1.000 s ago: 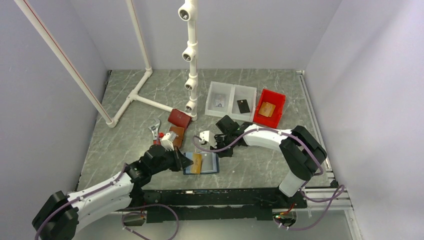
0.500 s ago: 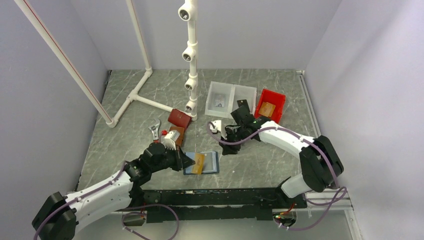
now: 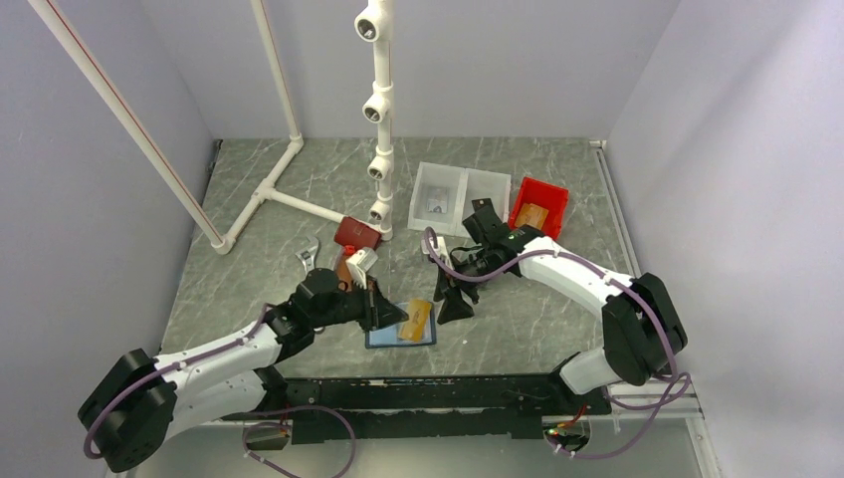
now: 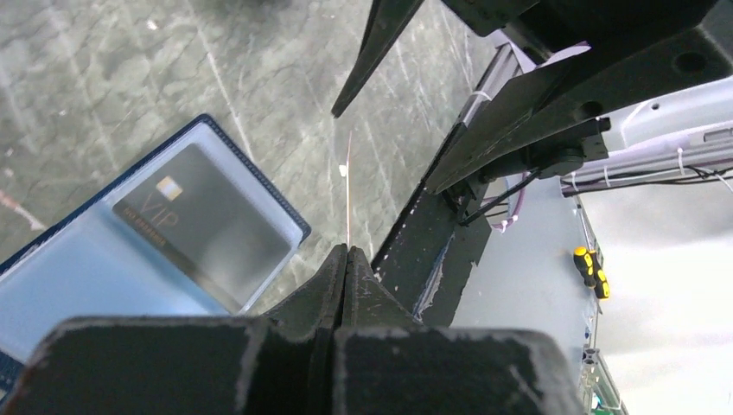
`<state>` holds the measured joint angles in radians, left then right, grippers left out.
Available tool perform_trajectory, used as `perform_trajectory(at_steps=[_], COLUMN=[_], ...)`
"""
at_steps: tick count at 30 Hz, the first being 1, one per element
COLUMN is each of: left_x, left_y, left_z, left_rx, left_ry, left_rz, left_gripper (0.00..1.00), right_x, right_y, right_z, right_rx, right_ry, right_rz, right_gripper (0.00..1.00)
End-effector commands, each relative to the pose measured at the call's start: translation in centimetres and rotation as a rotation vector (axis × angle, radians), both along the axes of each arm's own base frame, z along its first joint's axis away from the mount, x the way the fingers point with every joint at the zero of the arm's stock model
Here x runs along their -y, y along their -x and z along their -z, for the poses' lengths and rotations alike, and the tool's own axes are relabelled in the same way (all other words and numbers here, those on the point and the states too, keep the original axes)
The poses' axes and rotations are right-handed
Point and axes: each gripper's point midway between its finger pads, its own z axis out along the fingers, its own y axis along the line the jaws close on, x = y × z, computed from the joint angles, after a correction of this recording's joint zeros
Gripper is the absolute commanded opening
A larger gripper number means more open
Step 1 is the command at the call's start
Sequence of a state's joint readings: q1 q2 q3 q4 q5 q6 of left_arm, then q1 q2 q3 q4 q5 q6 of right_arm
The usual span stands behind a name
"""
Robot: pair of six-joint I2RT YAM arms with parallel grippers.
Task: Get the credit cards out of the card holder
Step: Place the credit card in the storage box.
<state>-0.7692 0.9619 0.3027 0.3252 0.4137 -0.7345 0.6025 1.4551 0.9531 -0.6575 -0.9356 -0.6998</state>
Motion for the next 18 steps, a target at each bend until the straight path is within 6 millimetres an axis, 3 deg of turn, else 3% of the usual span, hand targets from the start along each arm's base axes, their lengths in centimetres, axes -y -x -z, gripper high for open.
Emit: perform_trajectory(at_steps=[1, 9, 16, 18], left_x=[1.8, 3.1, 3.2, 3.0], left_y=[0.0, 0.5, 0.4, 0.4], left_z=[-3.5, -3.4, -3.3, -3.2], left_rx=[0.108, 0.118, 0.123, 0.124], left_ry=[0.079, 0.078, 0.075, 0.072], left_rz=[0.085, 0.128, 0.111, 0.104], left_gripper=[0.0, 0.0, 0.0, 0.0], right_x=[-0.9, -1.2, -1.3, -1.4], right_y=[0.4, 0.5, 0.7, 0.8], right_z=[-2.1, -1.9, -1.6, -1.7], right_rx=[-0.029, -0.068, -0.115, -0.119], right_ry=[-0.084, -0.079, -0.067, -0.071], right_rz=[-0.048, -0.038, -0.046, -0.051], right_gripper=[0.64, 0.62, 0.31, 0.16])
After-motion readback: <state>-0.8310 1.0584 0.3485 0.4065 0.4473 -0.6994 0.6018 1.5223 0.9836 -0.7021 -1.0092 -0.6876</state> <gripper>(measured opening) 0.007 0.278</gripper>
